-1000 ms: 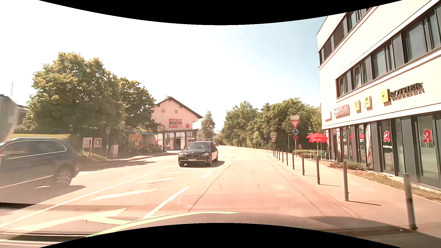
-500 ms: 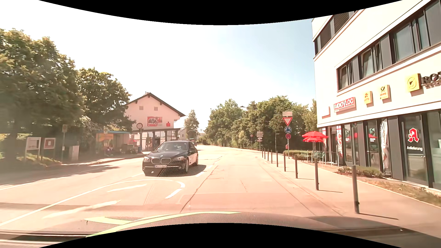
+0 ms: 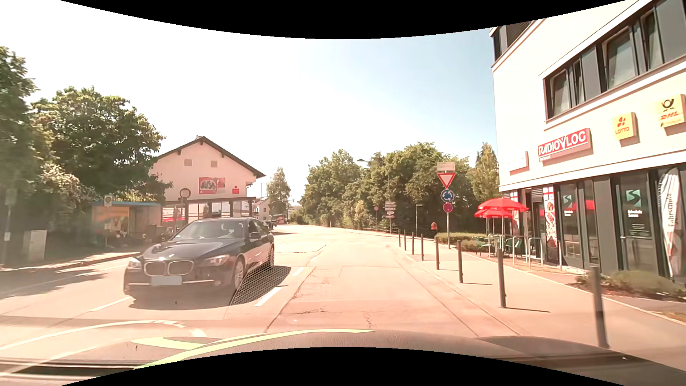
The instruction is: Follow the waypoints while adhering to traffic rules and regulations
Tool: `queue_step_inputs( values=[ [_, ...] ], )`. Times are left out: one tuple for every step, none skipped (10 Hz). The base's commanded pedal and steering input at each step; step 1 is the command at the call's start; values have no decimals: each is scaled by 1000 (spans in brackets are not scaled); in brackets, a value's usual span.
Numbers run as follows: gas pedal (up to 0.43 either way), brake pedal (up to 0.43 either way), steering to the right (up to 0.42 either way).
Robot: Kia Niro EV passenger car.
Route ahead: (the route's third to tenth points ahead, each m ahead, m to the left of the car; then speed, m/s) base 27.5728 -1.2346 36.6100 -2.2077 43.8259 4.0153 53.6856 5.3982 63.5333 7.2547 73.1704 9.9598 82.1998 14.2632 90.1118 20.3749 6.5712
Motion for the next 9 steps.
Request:
queue_step_inputs(
  values=[
    [47,0,32],
    [0,0,26],
    [0,0,24],
    [0,0,20],
    [0,0,19],
    [0,0,16],
    [0,0,12],
    [0,0,8],
    [0,0,7]
  ],
)
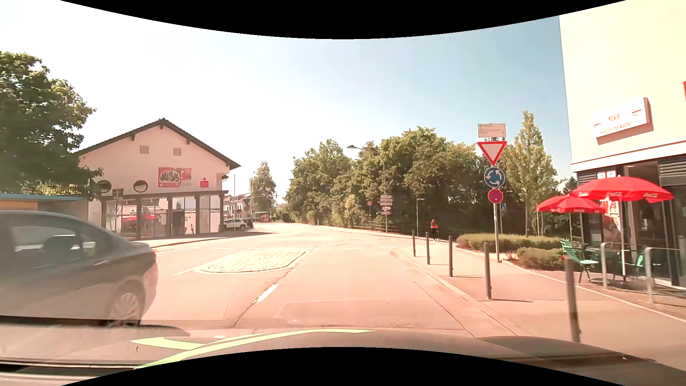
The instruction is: Follow the waypoints while adhering to traffic rules and regulations
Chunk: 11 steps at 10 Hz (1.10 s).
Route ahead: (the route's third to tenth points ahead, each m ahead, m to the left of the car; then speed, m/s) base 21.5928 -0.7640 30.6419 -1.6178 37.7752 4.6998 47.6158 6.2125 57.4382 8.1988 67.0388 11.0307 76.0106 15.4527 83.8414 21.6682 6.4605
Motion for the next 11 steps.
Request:
queue_step_inputs(
  values=[
    [0,0,6],
    [0,0,6],
    [0,6,5],
    [0,6,5],
    [0,6,6],
    [0,12,5],
    [0,12,5],
    [0,12,6],
    [0,18,6],
    [0,24,8],
    [0,37,12]
  ],
)
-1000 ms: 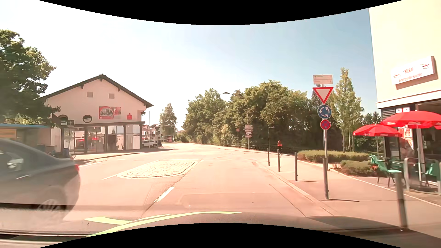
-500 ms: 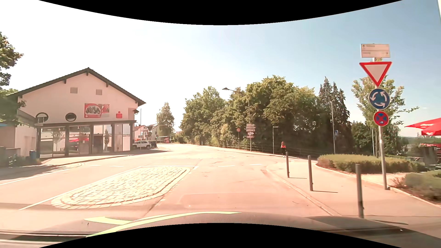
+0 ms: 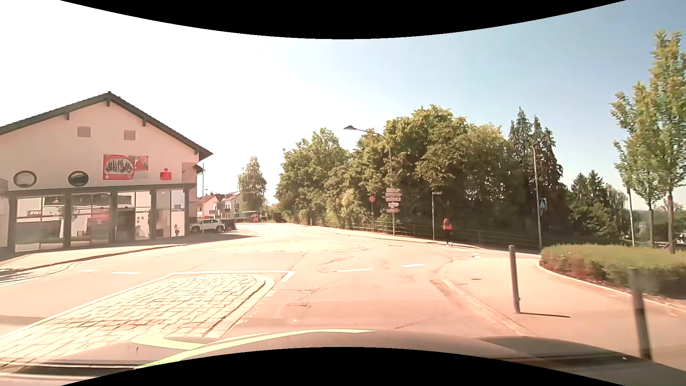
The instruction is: Follow the waypoints while adhering to traffic rules and regulations
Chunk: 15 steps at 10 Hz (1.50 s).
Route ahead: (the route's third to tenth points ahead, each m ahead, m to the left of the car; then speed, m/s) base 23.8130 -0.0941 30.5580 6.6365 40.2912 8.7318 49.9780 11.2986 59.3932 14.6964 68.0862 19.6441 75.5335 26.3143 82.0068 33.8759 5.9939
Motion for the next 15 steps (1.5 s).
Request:
queue_step_inputs(
  values=[
    [0,49,23],
    [0,49,30],
    [0,55,39],
    [0,55,49],
    [0,55,60],
    [0,55,76],
    [0,55,94],
    [0,61,116],
    [0,61,127],
    [0,61,140],
    [0,61,149],
    [0,61,150],
    [0,67,150],
    [0,73,151],
    [0,85,151]
  ],
)
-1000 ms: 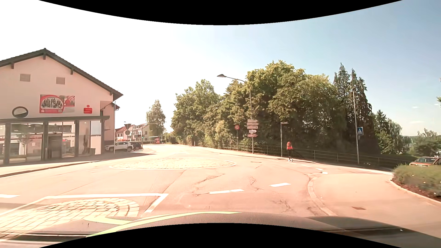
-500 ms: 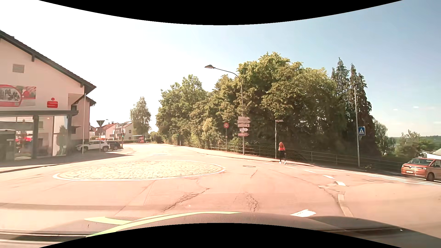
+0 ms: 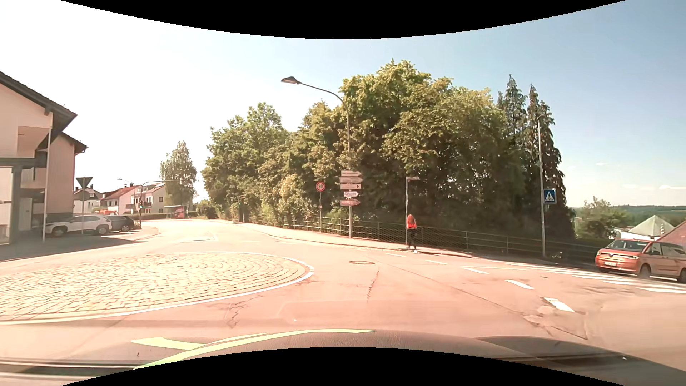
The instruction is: Follow the waypoints while adhering to traffic rules and regulations
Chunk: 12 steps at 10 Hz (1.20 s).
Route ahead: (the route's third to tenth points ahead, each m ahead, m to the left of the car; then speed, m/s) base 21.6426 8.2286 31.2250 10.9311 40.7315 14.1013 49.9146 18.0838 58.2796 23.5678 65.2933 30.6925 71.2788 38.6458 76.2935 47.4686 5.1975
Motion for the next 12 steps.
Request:
queue_step_inputs(
  values=[
    [0,91,149],
    [0,85,145],
    [0,85,136],
    [0,61,119],
    [0,12,96],
    [0,0,65],
    [0,0,23],
    [0,0,-23],
    [0,0,-58],
    [0,0,-102],
    [0,0,-141],
    [0,0,-172]
  ],
)
